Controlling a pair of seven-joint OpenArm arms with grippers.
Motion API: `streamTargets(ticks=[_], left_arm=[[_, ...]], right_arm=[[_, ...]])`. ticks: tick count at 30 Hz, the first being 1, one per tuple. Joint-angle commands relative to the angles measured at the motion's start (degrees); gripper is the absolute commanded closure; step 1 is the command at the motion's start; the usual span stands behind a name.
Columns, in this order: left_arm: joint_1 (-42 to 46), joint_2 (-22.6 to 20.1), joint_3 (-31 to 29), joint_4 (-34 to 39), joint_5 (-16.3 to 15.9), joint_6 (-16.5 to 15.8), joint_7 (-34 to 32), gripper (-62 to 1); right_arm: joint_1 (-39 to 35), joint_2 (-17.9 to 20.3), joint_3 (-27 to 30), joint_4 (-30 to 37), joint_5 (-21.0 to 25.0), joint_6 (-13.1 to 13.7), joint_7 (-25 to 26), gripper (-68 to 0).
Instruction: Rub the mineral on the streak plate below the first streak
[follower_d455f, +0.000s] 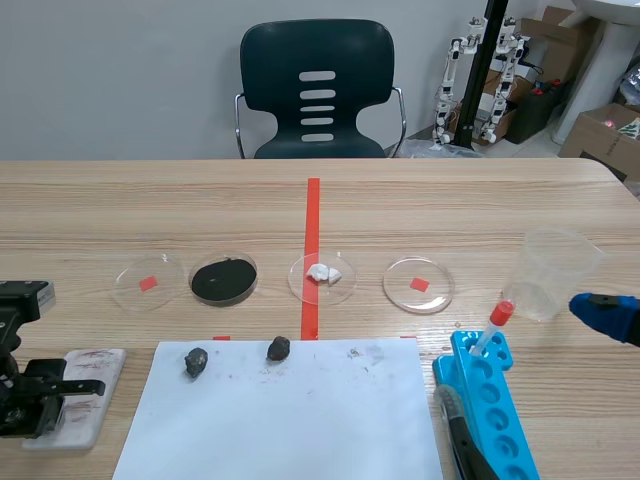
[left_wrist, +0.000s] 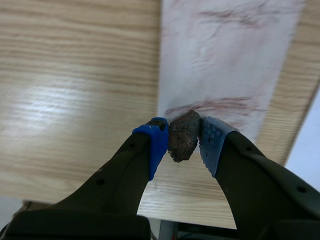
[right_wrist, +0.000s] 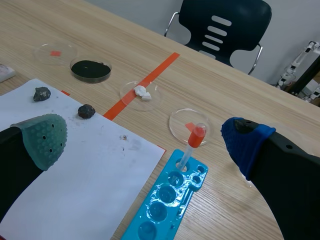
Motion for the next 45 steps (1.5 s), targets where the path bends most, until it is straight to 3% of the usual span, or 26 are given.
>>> streamTargets(ticks=[1,5,9,11,17,20,31,37,39,45], left_arm=[[-0.2,0.4,0.9,0.6,-2.8,-1.1,-0.6,-7.4],[-0.2,0.4,1.5,0.6,-5.6,-2.5,-2.0,-7.4],[-0.2,0.4,1.5,0.6,-6.0,-2.6,-3.0,-7.4],[-0.2,0.4,1.5,0.6,-3.8,-2.6,-3.0,-7.4],[-0.2,0.4,1.5,0.7,6.4,-2.6,-2.2,-7.4],[-0.2,0.4,1.5,0.7,7.1,-2.6,-2.2,-7.4],[-0.2,0.4,1.5,0.7,-5.2,-4.2,-2.3,-7.4],[-0.2,0.4,1.5,0.7,-6.8,-4.7,-2.4,-7.4],[-0.2,0.4,1.5,0.7,-5.5,-4.7,-2.3,-7.4],[-0.2,0.4,1.5,0.7,2.5,-2.5,-1.4,-7.4]], right_arm=[[0.7,0.1,0.3,1.1,0.5,-0.2,0.6,-65.5],[0.7,0.1,0.3,1.1,0.5,-0.2,0.6,-65.5],[0.7,0.1,0.3,1.1,0.5,-0.2,0.6,-65.5],[0.7,0.1,0.3,1.1,0.5,-0.2,0.6,-65.5],[0.7,0.1,0.3,1.1,0.5,-0.2,0.6,-65.5],[0.7,0.1,0.3,1.1,0.5,-0.2,0.6,-65.5],[0.7,0.1,0.3,1.1,0.5,-0.2,0.6,-65.5],[0.7,0.1,0.3,1.1,0.5,-0.2,0.6,-65.5],[0.7,0.1,0.3,1.1,0.5,-0.2,0.6,-65.5],[0.7,0.1,0.3,1.1,0.5,-0.2,0.6,-65.5]])
